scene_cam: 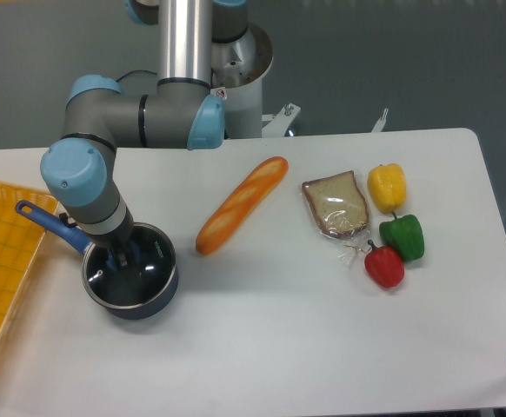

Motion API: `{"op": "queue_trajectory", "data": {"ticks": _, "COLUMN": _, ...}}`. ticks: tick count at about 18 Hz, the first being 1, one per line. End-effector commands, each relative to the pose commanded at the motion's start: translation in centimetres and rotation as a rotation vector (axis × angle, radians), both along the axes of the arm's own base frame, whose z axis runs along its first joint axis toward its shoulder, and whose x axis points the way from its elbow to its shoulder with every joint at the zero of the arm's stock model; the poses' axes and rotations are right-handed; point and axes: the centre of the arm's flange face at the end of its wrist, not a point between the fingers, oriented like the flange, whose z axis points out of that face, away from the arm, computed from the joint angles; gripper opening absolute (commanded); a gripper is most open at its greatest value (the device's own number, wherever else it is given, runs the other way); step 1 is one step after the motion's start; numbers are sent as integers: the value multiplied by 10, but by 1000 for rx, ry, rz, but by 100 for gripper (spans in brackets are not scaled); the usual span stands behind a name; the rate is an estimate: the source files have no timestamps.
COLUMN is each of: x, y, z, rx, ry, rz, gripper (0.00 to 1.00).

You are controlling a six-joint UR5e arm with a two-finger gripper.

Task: Open the lid
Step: 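Close the gripper on the blue knob of the glass lid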

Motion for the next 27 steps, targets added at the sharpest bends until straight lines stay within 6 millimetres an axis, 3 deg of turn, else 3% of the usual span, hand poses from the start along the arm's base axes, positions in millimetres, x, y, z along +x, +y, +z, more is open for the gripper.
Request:
{"op": "queue_trajectory", "data": {"ticks": 11, "x": 1, "y": 1, "z": 1, "rx": 3, "ry": 1, "rz": 20, "gripper": 96}}
{"op": "queue_trajectory", "data": {"ticks": 27, "x": -1, "y": 5, "z": 4, "rx": 25, "ry": 14, "rz": 70, "gripper": 63}}
